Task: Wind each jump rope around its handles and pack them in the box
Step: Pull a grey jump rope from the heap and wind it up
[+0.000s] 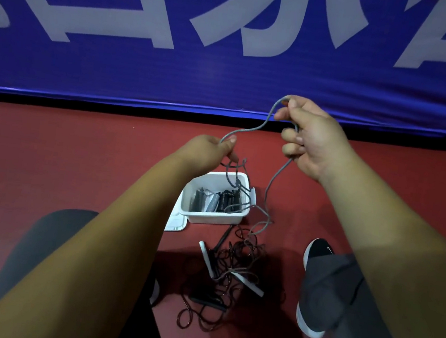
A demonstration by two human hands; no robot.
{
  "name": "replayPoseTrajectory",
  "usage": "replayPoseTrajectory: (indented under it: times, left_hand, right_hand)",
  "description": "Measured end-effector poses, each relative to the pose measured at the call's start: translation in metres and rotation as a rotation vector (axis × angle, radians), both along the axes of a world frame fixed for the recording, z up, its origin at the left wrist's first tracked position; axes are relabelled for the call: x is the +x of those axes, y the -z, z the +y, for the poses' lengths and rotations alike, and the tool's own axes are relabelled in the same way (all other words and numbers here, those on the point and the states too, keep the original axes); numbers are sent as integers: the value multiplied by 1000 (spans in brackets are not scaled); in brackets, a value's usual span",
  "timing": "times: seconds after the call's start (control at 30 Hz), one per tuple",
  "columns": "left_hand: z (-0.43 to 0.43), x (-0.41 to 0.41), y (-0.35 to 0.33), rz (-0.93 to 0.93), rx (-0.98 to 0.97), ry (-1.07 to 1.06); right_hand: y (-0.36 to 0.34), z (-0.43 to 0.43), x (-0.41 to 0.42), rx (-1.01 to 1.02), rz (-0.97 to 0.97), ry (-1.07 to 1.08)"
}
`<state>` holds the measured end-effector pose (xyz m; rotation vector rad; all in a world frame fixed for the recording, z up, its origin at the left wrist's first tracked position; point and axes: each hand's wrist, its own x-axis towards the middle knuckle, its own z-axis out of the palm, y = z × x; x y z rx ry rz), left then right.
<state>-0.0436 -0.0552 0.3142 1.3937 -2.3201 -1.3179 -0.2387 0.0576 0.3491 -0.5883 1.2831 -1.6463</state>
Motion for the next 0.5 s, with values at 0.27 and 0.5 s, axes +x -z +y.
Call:
replayPoseTrajectory:
  times: [0.27, 0.5]
  left_hand:
    - [2, -5, -14, 402, 127, -133]
    - [12, -10, -19, 384, 41, 59]
  right_hand:
    - [20, 8, -15, 420, 827, -56]
    - [35, 11, 12, 357, 663, -229]
